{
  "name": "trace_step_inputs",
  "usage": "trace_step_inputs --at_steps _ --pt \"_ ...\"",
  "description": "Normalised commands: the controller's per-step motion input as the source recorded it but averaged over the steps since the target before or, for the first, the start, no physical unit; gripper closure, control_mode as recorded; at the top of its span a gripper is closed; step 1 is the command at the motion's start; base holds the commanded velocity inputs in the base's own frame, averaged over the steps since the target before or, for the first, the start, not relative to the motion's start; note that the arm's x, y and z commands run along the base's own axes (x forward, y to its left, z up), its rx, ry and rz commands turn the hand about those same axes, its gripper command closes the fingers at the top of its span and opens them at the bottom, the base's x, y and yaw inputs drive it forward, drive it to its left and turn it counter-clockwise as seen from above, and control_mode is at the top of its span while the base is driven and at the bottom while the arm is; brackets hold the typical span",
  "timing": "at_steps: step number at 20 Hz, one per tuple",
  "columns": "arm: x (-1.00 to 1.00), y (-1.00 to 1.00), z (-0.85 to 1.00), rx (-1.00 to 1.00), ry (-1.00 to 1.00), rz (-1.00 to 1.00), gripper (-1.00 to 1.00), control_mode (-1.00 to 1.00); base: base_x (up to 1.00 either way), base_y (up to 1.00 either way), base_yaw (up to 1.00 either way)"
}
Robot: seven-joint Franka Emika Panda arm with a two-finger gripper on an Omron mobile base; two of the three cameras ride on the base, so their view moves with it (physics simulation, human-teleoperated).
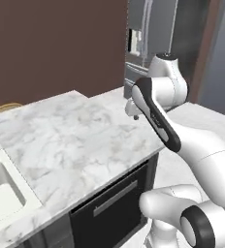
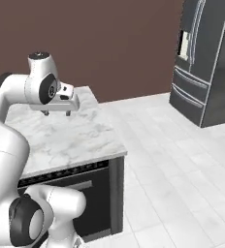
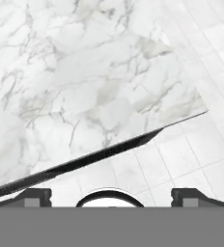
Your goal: Navigate to the toaster oven.
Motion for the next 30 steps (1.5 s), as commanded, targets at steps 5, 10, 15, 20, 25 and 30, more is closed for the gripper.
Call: trace_step_inputs --at_steps 5,10,15,20,25,30 --pt "0.00 0.00 0.00 0.00 0.00 0.00 -1.00 1.00 0.00 -0.35 -0.72" --pt "0.00 0.00 0.00 0.00 0.00 0.00 -1.00 1.00 0.00 -0.51 -0.69" --pt "0.00 0.00 0.00 0.00 0.00 0.00 -1.00 1.00 0.00 -0.55 -0.66" --pt "0.00 0.00 0.00 0.00 0.00 0.00 -1.00 1.00 0.00 -0.55 -0.64" --pt "0.00 0.00 0.00 0.00 0.00 0.00 -1.00 1.00 0.01 -0.53 -0.60" --pt "0.00 0.00 0.00 0.00 0.00 0.00 -1.00 1.00 0.04 -0.47 -0.54"
